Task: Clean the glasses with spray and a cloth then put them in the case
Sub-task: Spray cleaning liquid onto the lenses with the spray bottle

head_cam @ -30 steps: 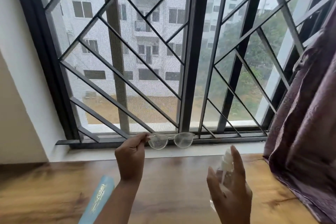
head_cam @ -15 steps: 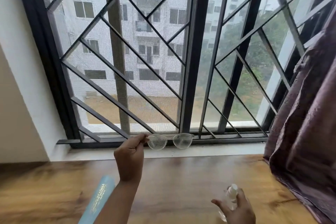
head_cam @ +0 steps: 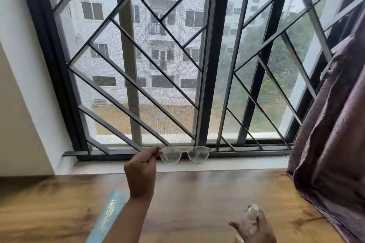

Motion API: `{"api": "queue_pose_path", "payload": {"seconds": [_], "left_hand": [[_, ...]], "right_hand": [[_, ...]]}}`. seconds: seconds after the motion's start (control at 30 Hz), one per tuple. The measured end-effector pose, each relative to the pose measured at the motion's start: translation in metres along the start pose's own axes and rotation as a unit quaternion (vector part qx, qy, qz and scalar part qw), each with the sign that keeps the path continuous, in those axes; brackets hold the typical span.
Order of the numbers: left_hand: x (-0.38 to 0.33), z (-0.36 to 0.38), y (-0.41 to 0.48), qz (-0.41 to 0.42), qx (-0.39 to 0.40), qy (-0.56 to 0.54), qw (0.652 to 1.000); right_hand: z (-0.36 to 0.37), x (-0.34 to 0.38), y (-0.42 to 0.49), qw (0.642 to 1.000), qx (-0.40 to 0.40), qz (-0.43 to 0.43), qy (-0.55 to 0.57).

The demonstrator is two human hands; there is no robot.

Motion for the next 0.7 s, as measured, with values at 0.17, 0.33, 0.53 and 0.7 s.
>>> {"api": "queue_pose_path", "payload": {"seconds": [0.17, 0.33, 0.53, 0.7], "left_hand": [[-0.003, -0.002, -0.001, -0.014, 0.004, -0.022, 1.0], [0.018, 0.004, 0.0, -0.181, 0.039, -0.171, 0.968], [0.037, 0.021, -0.023, -0.42, 0.029, -0.394, 0.817], [0.027, 0.039, -0.052, -0.511, 0.078, -0.464, 0.72]], "right_hand": [[-0.023, 0.052, 0.02, 0.985, -0.126, -0.088, -0.082], [-0.025, 0.108, 0.055, 0.977, -0.118, -0.172, 0.047], [0.01, 0.133, 0.049, 0.968, -0.03, -0.105, 0.228], [0.047, 0.147, 0.035, 0.925, 0.052, 0.047, 0.374]]}}
Point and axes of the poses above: each hand's wrist, its own y-axis towards the middle knuckle, its own z-axis out of the palm, x = y × z, the point moved 6 cm from there along y, towards the middle knuckle, and after that the axes turned 12 degrees about -z, right-handed, at the moved point
